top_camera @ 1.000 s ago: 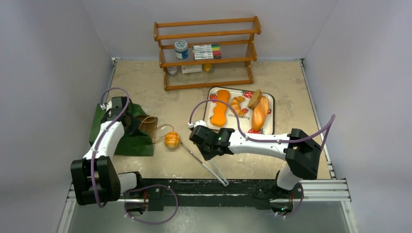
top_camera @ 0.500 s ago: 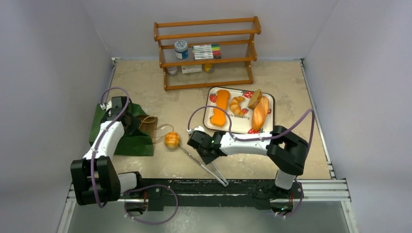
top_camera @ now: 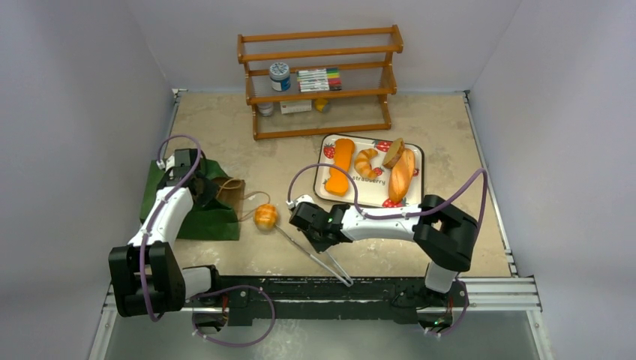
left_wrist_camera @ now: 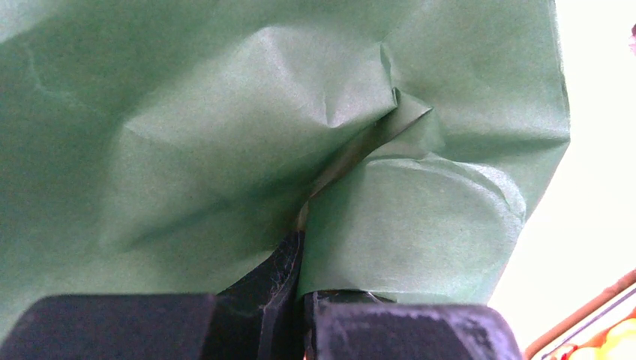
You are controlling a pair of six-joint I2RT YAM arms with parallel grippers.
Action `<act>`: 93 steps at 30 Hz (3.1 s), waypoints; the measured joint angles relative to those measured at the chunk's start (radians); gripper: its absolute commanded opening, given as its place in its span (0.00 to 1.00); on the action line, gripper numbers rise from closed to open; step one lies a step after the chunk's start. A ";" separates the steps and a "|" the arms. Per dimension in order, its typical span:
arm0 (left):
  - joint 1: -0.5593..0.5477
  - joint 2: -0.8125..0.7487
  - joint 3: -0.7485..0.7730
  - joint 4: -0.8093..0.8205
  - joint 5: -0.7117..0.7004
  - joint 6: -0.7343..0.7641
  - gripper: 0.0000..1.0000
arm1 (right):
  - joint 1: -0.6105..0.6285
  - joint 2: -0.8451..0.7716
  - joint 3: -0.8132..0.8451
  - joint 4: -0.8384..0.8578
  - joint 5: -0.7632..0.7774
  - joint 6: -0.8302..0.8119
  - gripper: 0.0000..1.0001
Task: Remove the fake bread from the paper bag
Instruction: Adjust the clamp at the center of the board.
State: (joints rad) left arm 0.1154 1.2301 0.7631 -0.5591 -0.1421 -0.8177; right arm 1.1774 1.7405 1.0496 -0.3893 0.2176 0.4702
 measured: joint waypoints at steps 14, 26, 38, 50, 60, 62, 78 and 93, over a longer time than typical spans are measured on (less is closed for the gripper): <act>-0.008 -0.011 0.001 0.000 -0.007 -0.008 0.00 | 0.027 -0.008 0.000 -0.007 -0.065 -0.083 0.00; -0.024 -0.019 0.005 0.000 -0.016 -0.001 0.00 | 0.021 0.066 0.089 -0.050 -0.135 -0.117 0.00; -0.078 -0.027 0.005 0.005 -0.018 0.017 0.00 | -0.081 0.127 0.171 -0.082 -0.156 -0.133 0.00; -0.234 0.021 0.030 0.018 -0.026 0.070 0.00 | -0.124 0.159 0.207 -0.085 -0.157 -0.166 0.00; -0.309 0.070 0.091 -0.016 -0.076 0.130 0.00 | -0.150 0.166 0.217 -0.087 -0.150 -0.180 0.00; -0.323 0.076 0.097 -0.024 -0.088 0.141 0.00 | -0.154 0.171 0.225 -0.091 -0.146 -0.183 0.00; -0.408 0.114 0.133 -0.060 -0.161 0.175 0.00 | -0.210 0.241 0.325 -0.133 -0.129 -0.210 0.04; -0.445 0.114 0.133 -0.061 -0.180 0.175 0.00 | -0.210 0.329 0.454 -0.144 -0.108 -0.243 0.36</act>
State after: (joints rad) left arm -0.3294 1.3445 0.8959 -0.6205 -0.3222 -0.6430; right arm 0.9672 2.0693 1.5036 -0.5331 0.1097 0.2272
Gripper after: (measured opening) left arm 0.009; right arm 0.342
